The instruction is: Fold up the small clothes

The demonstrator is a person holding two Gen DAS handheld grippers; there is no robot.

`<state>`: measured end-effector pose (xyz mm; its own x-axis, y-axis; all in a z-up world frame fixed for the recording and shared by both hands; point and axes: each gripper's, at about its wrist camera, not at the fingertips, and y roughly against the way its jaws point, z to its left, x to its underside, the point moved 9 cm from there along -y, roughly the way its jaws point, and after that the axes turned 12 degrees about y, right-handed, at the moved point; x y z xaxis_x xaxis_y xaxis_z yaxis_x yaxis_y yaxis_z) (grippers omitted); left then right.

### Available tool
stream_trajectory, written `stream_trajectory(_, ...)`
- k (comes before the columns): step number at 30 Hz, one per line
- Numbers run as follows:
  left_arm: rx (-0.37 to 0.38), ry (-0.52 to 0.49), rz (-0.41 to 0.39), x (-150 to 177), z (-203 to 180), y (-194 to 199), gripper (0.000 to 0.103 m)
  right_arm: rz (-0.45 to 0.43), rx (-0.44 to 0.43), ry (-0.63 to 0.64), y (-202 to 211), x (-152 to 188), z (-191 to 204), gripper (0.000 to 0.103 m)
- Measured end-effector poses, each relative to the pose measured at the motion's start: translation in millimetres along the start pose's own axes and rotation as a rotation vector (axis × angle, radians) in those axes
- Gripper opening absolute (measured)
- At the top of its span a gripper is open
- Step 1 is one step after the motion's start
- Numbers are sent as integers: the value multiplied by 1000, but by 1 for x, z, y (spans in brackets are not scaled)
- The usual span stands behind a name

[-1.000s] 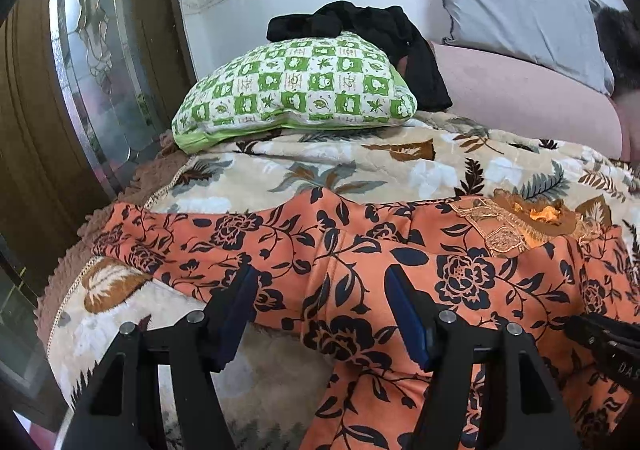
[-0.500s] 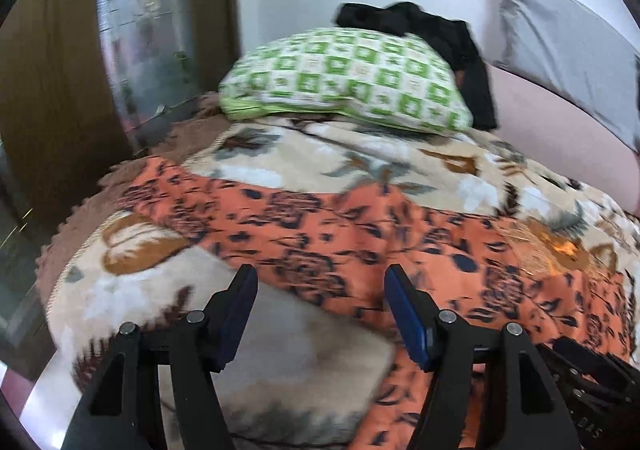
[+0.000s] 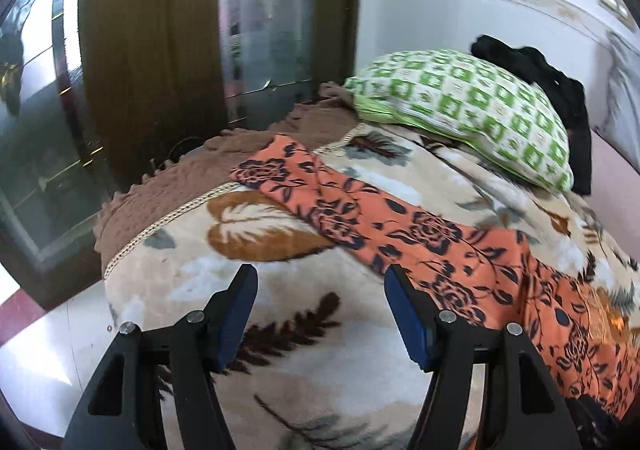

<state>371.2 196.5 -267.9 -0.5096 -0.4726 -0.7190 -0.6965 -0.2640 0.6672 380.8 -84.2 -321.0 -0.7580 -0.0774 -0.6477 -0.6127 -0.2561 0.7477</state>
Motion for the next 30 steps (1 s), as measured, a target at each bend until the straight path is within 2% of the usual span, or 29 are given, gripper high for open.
stream_trajectory(8,-28,44,-19,-9,19,2,67,-3,-22,22,-1,-3,18,51)
stream_trajectory(13,-99,114,-54,-19,44,13,68,-9,-48,39,0,-4,32,51)
stream_trajectory(15,-116,136,-51,-21,52,17,71,-9,-54,46,0,-4,36,51)
stream_trajectory(18,-167,134,-37,-23,65,20,72,-5,-63,53,-1,-3,41,51)
stream_trajectory(21,-186,146,-43,-27,78,23,72,-1,-68,58,-3,-2,43,51)
stream_trajectory(30,-206,193,0,-26,103,12,73,13,-95,70,-13,-1,55,51)
